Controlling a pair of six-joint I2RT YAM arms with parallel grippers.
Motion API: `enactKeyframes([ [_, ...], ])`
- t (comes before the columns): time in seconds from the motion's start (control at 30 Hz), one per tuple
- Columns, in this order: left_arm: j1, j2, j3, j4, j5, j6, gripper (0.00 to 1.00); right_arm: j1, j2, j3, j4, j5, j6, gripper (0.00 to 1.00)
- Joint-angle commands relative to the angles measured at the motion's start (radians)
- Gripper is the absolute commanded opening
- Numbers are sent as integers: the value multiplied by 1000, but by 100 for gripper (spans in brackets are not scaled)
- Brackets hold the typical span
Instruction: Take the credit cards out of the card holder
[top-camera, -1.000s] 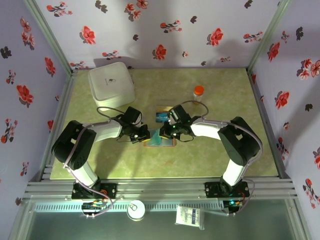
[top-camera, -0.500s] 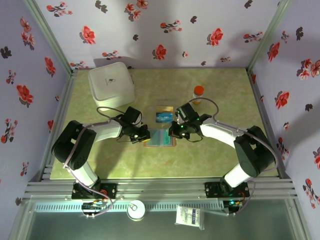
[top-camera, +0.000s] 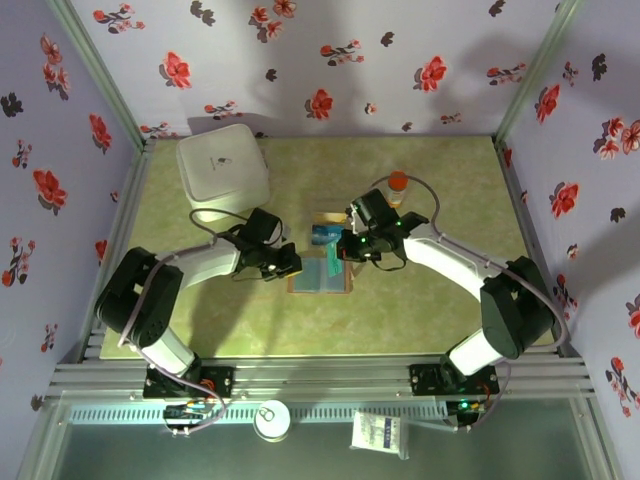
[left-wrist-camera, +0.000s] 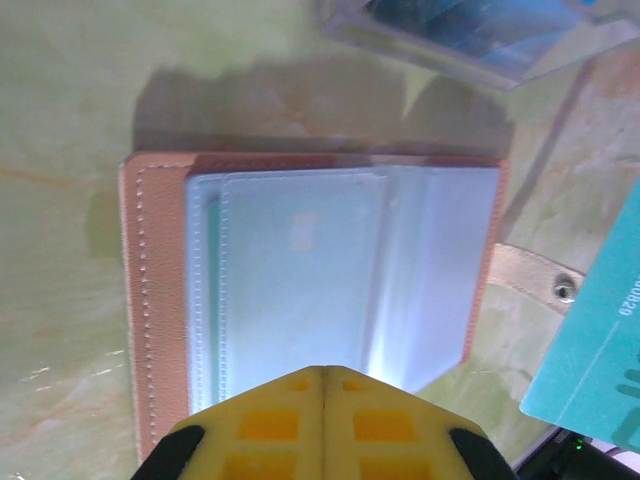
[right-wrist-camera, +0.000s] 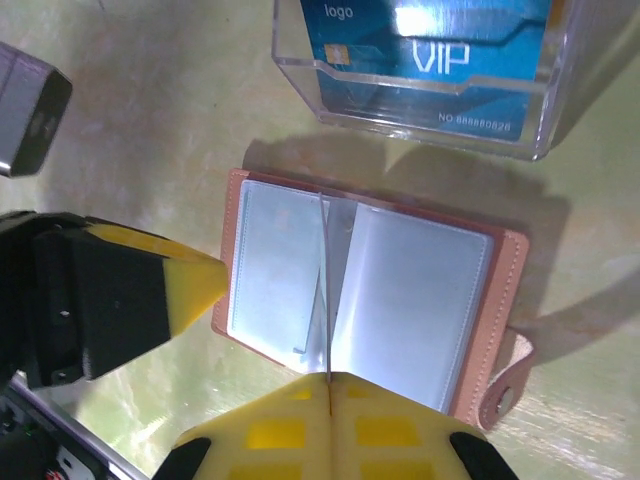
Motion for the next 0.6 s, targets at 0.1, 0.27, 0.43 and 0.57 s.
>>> enactKeyframes([
  [0.1,-4,-51,35,-43,-20,-4,1,-7,16,117,-135,99,-224,2],
  [0.27,0,-89,46,-92,-38,23,2,-8,20,161,-176,153,-377,0],
  [0.43,9,-116,37,-90,-42,21,2,-7,20,189,-189,147,-541,0],
  [0.57,14,-120,35,-87,-44,27,2,-9,28,207,-202,164,-675,0],
])
